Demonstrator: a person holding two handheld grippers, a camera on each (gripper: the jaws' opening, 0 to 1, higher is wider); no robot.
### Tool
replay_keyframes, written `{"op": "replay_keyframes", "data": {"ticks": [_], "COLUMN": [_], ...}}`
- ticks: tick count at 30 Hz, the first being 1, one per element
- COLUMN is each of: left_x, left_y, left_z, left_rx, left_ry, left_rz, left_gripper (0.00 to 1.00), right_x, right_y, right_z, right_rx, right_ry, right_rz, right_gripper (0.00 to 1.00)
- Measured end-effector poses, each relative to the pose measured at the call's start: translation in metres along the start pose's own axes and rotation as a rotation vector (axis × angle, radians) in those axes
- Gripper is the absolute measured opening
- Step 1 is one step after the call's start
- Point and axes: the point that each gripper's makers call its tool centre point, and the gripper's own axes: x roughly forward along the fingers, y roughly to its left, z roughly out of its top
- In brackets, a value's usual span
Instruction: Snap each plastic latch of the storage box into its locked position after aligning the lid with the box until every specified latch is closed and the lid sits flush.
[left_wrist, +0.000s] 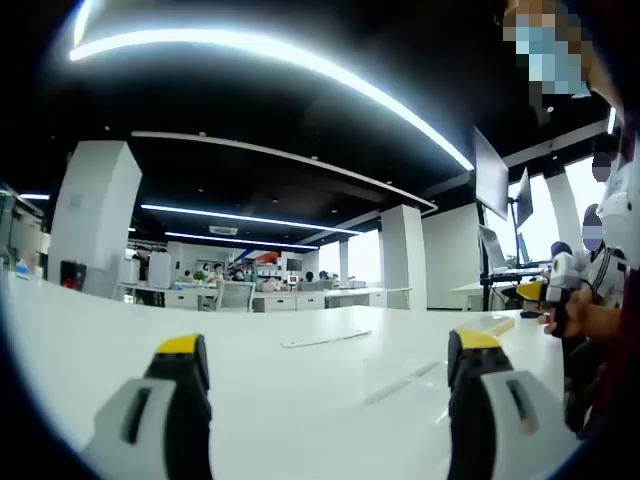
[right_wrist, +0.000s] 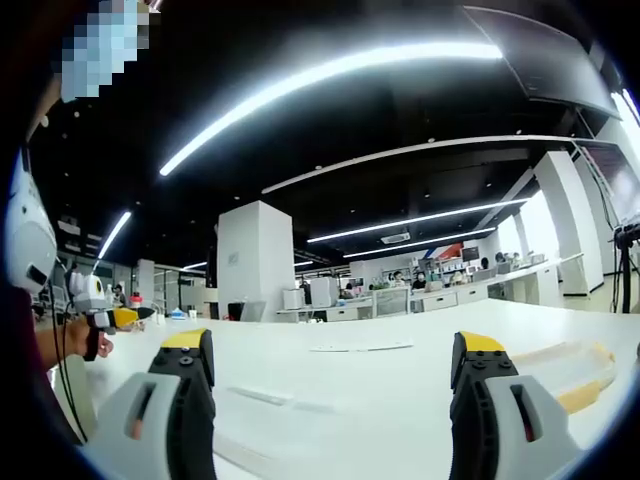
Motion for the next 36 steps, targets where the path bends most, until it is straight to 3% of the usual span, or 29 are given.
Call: {"op": "replay_keyframes", "data": {"ticks": [15, 18, 22, 28, 36], "left_x": [0.009, 0.008, 0.008, 0.011, 0.014], "left_y": [-0.008, -0.007, -0.007, -0.007, -0.01], "left_z": [-0.007, -0.01, -0.013, -0.01, -0.01], "left_rx": [0.021, 0.023, 0.023, 0.034, 0.043], "left_ry": [0.028, 0.039, 0.049, 0.049, 0.053], "left_rz": [-0.028, -0.027, -0.03, -0.036, -0.043], "left_gripper": [1.0, 1.0, 1.0, 1.0, 0.99], "right_x": [-0.005, -0.005, -0.007, -0.014, -0.023], "right_y": [-0.017, -0.024, -0.04, -0.057, -0.075], "right_z": [0.009, 0.016, 0.044, 0.068, 0.073], "right_rx": [-0.023, -0.049, -0.096, -0.157, -0.191], "right_ry": [-0.002, -0.003, -0.05, -0.073, -0.012], "right_rz": [-0.028, -0.038, -0.067, -0.083, -0.066], "right_gripper": [1.0, 1.0, 1.0, 1.0, 1.0]}}
